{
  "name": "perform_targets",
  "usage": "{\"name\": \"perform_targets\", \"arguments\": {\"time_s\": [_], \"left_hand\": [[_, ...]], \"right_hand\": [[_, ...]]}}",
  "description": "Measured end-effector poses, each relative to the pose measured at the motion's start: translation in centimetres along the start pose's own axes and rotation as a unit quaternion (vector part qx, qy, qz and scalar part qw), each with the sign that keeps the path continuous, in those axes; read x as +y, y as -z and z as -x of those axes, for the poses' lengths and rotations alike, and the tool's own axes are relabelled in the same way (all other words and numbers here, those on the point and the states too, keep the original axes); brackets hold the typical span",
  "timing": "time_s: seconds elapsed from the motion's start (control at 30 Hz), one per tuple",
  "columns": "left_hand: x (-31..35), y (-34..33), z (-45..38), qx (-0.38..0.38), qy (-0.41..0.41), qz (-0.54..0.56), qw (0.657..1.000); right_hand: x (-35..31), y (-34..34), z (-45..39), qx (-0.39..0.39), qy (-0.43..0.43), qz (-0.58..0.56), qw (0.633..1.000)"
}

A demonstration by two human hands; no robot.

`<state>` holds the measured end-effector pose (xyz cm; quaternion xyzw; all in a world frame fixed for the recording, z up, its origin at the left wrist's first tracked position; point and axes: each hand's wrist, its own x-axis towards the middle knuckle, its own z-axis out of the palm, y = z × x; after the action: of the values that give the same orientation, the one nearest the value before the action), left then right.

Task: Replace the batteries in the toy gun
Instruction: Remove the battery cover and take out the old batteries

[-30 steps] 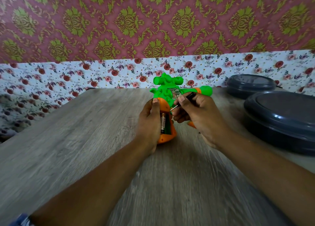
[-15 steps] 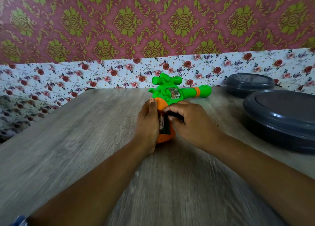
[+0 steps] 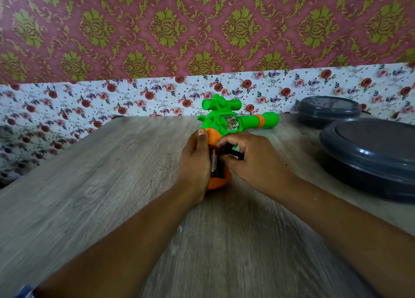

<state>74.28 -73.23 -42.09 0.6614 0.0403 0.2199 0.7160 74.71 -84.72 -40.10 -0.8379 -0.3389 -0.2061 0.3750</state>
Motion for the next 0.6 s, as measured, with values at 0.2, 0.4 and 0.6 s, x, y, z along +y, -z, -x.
{"name": "perform_targets", "arguments": {"time_s": [0.2,0.4,0.6], "left_hand": [[-0.07,0.08,0.08,-0.008,0.012,-0.012,1.0],[-0.1,0.11,0.02,0.006,0.025,-0.02,0.999],[0.01,0.07,0.11,0.011,0.021,-0.017,1.0]], "right_hand": [[-0.07,-0.13,0.11,-0.019,-0.013,-0.026,0.999],[0.07,-0.6,0.15,-0.002,-0.008,-0.031,0.999],[0.17,-0.75,0.21,0.008,-0.006,-0.032,0.999]]}}
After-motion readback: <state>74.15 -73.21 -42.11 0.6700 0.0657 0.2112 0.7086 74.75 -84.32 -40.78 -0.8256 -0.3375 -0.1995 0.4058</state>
